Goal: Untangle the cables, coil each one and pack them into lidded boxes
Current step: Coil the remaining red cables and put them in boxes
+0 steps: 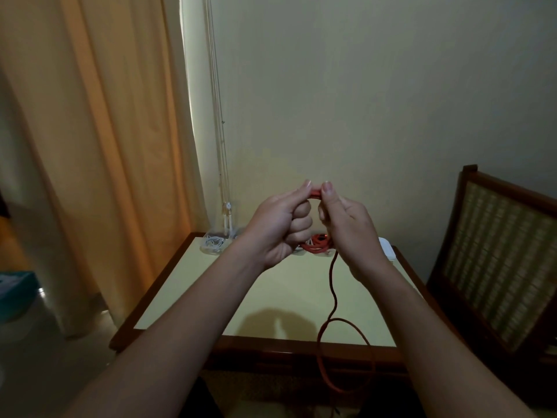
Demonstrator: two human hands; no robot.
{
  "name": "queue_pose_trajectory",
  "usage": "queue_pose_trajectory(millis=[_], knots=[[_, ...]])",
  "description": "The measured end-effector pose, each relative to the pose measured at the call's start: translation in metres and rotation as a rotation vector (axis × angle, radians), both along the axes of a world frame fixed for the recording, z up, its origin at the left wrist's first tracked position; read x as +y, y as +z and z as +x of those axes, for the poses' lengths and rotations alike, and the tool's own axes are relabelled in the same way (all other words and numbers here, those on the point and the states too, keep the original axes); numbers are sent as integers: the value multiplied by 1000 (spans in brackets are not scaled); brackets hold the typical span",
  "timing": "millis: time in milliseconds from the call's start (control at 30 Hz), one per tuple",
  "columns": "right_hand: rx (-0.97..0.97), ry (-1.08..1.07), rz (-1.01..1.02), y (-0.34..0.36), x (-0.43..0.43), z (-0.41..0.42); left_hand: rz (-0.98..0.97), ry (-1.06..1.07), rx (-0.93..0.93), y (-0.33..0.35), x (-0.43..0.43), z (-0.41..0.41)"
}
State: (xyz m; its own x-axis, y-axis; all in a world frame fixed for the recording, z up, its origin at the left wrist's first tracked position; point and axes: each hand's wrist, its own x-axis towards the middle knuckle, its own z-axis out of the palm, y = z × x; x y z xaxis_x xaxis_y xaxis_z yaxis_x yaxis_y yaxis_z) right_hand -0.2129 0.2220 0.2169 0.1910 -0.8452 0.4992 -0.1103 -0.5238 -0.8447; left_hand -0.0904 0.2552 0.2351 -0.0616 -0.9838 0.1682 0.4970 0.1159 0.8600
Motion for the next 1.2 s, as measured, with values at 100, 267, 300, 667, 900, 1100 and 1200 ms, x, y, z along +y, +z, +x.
queue_pose_trajectory(millis=[100, 267, 300, 667, 900, 1100, 1200], knots=[[0, 58, 20, -1, -1, -3, 43, -27, 57, 1, -1, 3], [-40, 55, 101, -10, -15, -21, 149, -41, 307, 2, -10, 28], [-37, 50, 115, -13, -18, -27, 160, -22, 350, 3, -12, 36], [195, -111, 74, -49, -43, -75, 131, 384, 623, 17, -16, 90], [617, -168, -328, -45, -34, -55, -96, 753, -160, 2, -26, 44], [498, -170, -489, -25, -22, -34, -243, 604, -730, -20, -20, 1], [366, -180, -444, -20, -22, -33, -238, 495, -807, -21, -16, -5]])
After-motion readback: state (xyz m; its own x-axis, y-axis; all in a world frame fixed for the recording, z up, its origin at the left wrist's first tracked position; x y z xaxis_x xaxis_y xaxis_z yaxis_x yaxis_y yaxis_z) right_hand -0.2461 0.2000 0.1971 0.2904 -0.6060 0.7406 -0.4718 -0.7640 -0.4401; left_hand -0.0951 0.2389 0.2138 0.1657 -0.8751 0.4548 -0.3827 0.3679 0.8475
